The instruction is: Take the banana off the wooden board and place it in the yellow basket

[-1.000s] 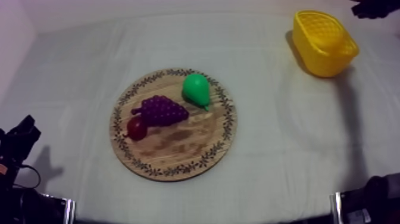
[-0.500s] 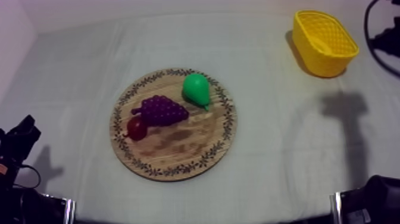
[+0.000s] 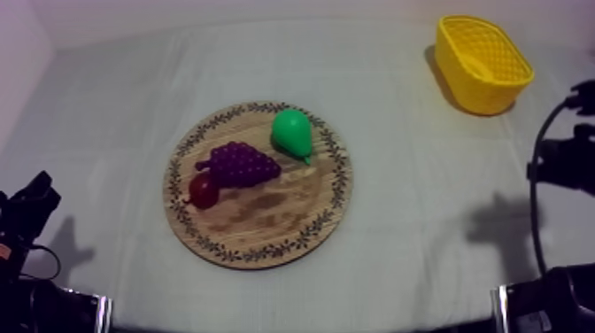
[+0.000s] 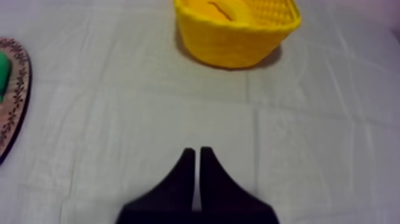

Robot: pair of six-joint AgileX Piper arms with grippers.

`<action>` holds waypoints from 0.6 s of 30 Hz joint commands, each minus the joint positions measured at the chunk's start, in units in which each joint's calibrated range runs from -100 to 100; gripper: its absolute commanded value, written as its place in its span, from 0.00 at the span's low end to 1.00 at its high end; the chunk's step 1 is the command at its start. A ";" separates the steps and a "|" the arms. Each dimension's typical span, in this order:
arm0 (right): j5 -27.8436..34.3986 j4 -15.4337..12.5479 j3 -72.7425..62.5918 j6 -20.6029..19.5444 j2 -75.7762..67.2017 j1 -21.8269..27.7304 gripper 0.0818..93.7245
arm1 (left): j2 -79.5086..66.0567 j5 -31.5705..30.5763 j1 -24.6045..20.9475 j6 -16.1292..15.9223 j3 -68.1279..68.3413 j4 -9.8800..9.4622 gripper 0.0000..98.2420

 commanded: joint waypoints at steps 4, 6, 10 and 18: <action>1.24 1.62 6.20 -2.99 -11.17 -1.56 0.01 | -0.05 -0.01 0.02 0.00 -0.01 0.03 0.00; 1.44 2.09 7.50 -3.50 -13.77 -1.54 0.01 | -0.05 -0.01 0.02 0.00 -0.01 0.03 0.00; 1.65 3.07 10.34 -4.47 -19.22 -1.00 0.01 | -0.05 -0.01 0.02 -0.01 -0.01 0.03 0.00; 1.37 3.39 15.94 -5.08 -27.06 0.63 0.01 | -0.05 -0.01 0.02 -0.01 -0.01 0.03 0.00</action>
